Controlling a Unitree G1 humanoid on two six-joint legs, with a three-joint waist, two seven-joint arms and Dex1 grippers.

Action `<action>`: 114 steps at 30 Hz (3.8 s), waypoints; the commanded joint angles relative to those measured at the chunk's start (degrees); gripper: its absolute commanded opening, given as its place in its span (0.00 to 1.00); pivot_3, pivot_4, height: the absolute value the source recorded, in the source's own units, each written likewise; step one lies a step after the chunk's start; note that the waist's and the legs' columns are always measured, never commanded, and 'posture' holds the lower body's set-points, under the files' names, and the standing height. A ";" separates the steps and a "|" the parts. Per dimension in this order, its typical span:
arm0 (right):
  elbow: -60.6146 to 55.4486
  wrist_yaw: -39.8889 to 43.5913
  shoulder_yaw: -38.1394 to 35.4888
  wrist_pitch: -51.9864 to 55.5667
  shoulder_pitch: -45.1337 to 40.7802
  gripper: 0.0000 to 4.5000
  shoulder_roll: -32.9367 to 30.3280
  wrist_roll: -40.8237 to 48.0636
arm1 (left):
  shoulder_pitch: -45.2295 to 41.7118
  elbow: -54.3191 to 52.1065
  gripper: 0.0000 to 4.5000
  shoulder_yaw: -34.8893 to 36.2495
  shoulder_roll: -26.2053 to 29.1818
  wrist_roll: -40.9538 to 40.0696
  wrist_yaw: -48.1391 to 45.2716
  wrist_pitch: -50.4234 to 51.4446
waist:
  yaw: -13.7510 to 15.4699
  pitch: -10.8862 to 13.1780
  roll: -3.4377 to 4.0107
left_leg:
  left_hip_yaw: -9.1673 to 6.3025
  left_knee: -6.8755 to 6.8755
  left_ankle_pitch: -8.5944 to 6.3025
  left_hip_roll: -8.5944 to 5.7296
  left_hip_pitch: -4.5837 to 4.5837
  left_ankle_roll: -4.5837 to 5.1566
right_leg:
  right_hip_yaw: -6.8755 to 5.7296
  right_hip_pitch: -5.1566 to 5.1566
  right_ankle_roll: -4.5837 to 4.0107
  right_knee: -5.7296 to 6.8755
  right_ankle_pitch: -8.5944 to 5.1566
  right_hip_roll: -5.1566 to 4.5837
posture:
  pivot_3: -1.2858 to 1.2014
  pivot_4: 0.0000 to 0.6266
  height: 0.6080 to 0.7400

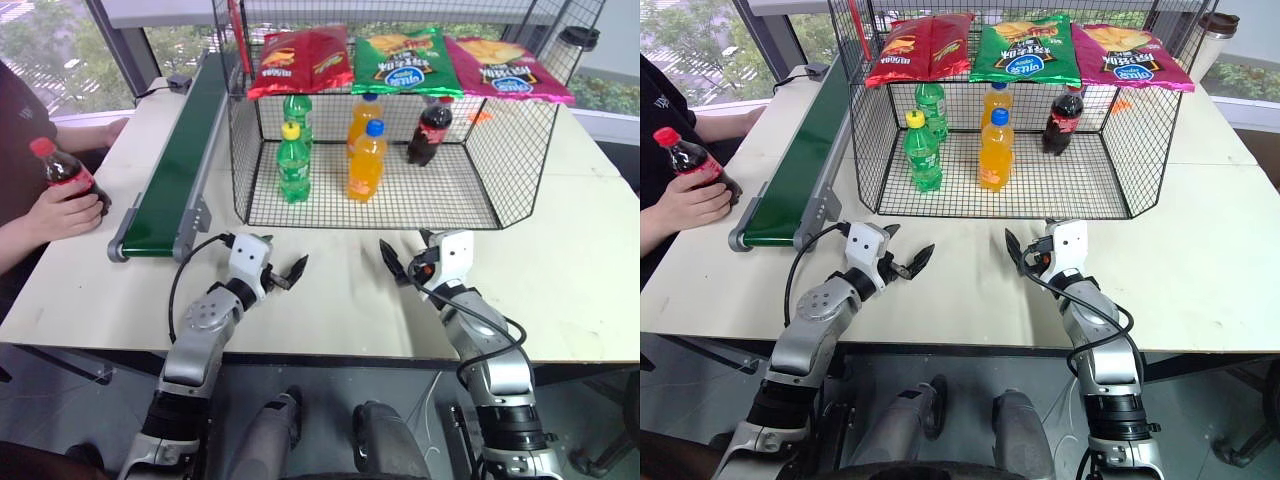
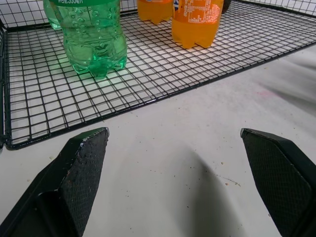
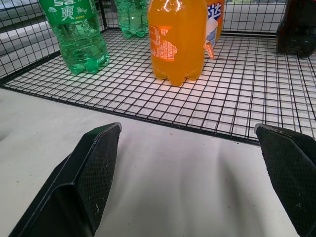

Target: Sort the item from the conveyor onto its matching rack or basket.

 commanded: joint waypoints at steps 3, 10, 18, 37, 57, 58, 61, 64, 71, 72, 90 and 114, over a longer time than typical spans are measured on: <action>-0.84 0.06 -0.29 -0.50 -0.29 0.98 -0.32 -0.03 | -0.12 -1.95 1.00 -0.34 0.25 -0.01 -0.34 -1.12 | 0.01 0.00 0.00 | 0.00 0.00 0.00 0.00 0.00 0.00 | 0.00 0.00 0.00 0.00 0.00 0.00 | 0.52 0.24 0.98; -0.69 0.43 -0.19 -0.56 -0.31 0.98 -0.76 -0.28 | -0.05 -2.06 1.00 -0.36 0.49 -0.14 -0.54 -1.09 | 0.00 0.00 0.00 | 0.00 0.00 0.00 0.00 0.00 0.00 | 0.00 0.01 0.00 0.00 0.00 0.00 | 0.52 0.24 0.98; -0.69 0.84 -0.25 -0.78 0.15 0.98 -0.79 -0.48 | 0.08 -1.81 1.00 -0.30 0.59 0.01 -0.39 -1.37 | 0.00 0.00 0.00 | 0.00 0.00 0.00 0.00 0.00 0.00 | 0.00 0.01 0.00 0.00 0.00 0.00 | 0.52 0.24 0.98; -1.79 2.78 -0.68 1.13 0.27 0.98 -0.77 0.79 | -0.26 -2.22 1.00 0.67 0.98 -1.37 -0.87 -0.90 | 0.00 0.00 0.00 | 0.00 0.00 0.00 0.00 0.00 0.00 | 0.00 0.01 0.00 0.00 0.00 0.00 | 0.52 0.24 0.98; -8.42 13.88 -0.32 8.28 -2.89 0.98 -7.43 8.76 | 1.67 -15.16 1.00 7.79 6.89 -3.92 1.22 5.41 | -0.03 0.00 0.00 | 0.00 -0.18 0.00 0.01 0.04 0.00 | 0.03 -0.04 -0.02 -0.03 -0.01 -0.02 | 0.52 0.24 0.98; -9.13 14.94 -0.33 9.34 -3.34 0.98 -8.00 10.01 | 1.68 -16.05 1.00 8.61 7.05 -4.25 1.66 6.22 | -0.03 0.00 0.00 | 0.00 -0.19 0.00 0.01 0.04 0.00 | 0.03 -0.05 -0.01 -0.03 -0.01 -0.02 | 0.52 0.24 0.98; -11.47 18.29 -0.32 12.30 -4.69 0.98 -10.01 13.62 | 1.59 -18.86 1.00 12.06 7.02 -6.67 3.52 9.71 | -0.03 0.00 0.00 | 0.01 -0.22 0.00 0.01 0.02 0.00 | 0.03 -0.06 -0.01 -0.05 -0.01 -0.02 | 0.52 0.24 0.98; -13.37 21.84 -0.16 15.25 -6.42 0.98 -12.33 17.31 | 1.08 -20.39 1.00 16.61 7.23 -8.82 5.84 12.73 | -0.04 0.00 0.00 | 0.01 -0.26 0.00 0.01 0.03 0.00 | 0.02 -0.03 -0.01 -0.16 -0.01 -0.02 | 0.52 0.24 0.98; -17.64 29.21 2.33 21.78 -9.23 0.98 -17.97 23.81 | -0.77 -18.48 1.00 25.98 8.26 -12.21 10.27 15.25 | 0.04 0.00 -0.03 | 0.00 -0.28 0.00 0.01 0.03 0.01 | -0.02 0.02 0.01 -0.28 0.00 -0.03 | 0.52 0.24 0.98; -17.70 29.56 2.68 22.00 -9.40 0.98 -18.26 24.00 | -1.27 -17.99 1.00 27.40 8.27 -12.64 11.22 15.50 | 0.11 0.00 -0.03 | 0.00 -0.28 0.01 0.01 0.02 0.01 | -0.02 0.02 0.01 -0.30 0.00 -0.03 | 0.52 0.24 0.98; -16.18 26.89 5.24 19.88 -8.46 0.98 -15.32 22.06 | 1.15 -12.64 1.00 30.01 10.01 -12.43 13.40 12.73 | 0.18 -0.02 -0.06 | 0.01 -0.28 0.00 0.00 0.03 0.00 | -0.01 0.08 0.01 -0.40 0.01 -0.05 | 0.52 0.24 0.98; -17.72 24.21 5.14 20.38 -7.97 1.00 -16.18 21.79 | -2.94 -8.15 0.67 29.92 11.13 -12.34 13.69 8.54 | 0.10 -0.01 -0.07 | 0.00 -0.29 0.00 0.00 0.02 0.00 | -0.01 0.01 0.01 -0.40 0.02 -0.05 | 0.52 0.24 0.98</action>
